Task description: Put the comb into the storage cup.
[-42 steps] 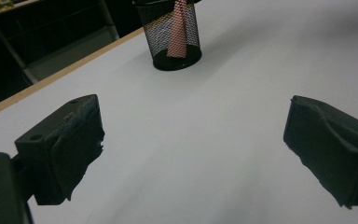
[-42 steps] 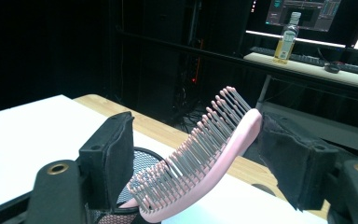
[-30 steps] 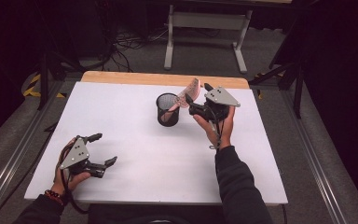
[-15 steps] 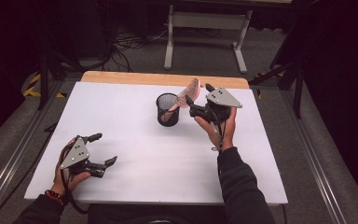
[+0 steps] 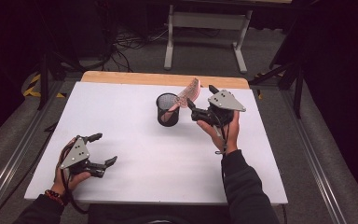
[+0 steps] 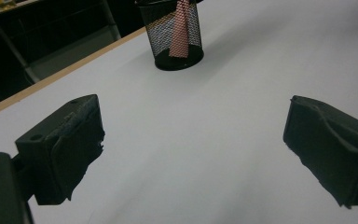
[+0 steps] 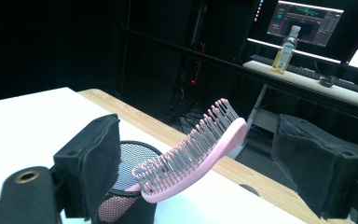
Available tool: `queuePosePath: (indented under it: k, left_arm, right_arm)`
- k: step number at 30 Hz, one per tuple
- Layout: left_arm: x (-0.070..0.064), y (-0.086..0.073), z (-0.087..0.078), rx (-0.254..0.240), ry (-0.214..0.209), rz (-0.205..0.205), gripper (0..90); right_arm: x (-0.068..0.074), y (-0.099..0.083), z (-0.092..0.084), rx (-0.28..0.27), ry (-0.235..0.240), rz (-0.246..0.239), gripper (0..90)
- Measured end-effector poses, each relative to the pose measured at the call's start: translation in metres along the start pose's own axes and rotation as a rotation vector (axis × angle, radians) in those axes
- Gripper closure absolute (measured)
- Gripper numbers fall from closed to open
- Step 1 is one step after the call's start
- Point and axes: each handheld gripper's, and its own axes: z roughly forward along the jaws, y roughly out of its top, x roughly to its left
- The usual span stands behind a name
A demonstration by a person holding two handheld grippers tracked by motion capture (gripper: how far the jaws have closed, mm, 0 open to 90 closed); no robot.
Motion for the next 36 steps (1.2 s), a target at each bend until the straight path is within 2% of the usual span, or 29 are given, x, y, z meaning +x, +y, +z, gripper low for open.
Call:
queuePosePath:
  k: [9,15,25,36]
  left_arm:
    - [0.0,0.001,-0.001,-0.005,0.002,-0.003,5.9]
    - [0.0,0.001,-0.002,-0.001,0.005,0.006,5.9]
    - [0.0,0.0,-0.001,0.001,0.002,0.004,5.9]
    - [0.001,0.0,-0.001,0.004,0.0,0.001,5.9]
  right_arm:
    - [0.002,0.001,-0.014,-0.022,-0.01,-0.029,15.8]
    - [0.0,0.0,-0.023,-0.041,-0.006,-0.019,15.8]
    - [0.0,-0.002,-0.032,-0.038,-0.003,-0.031,14.3]
    - [0.003,-0.004,-0.047,-0.033,-0.002,-0.076,12.5]
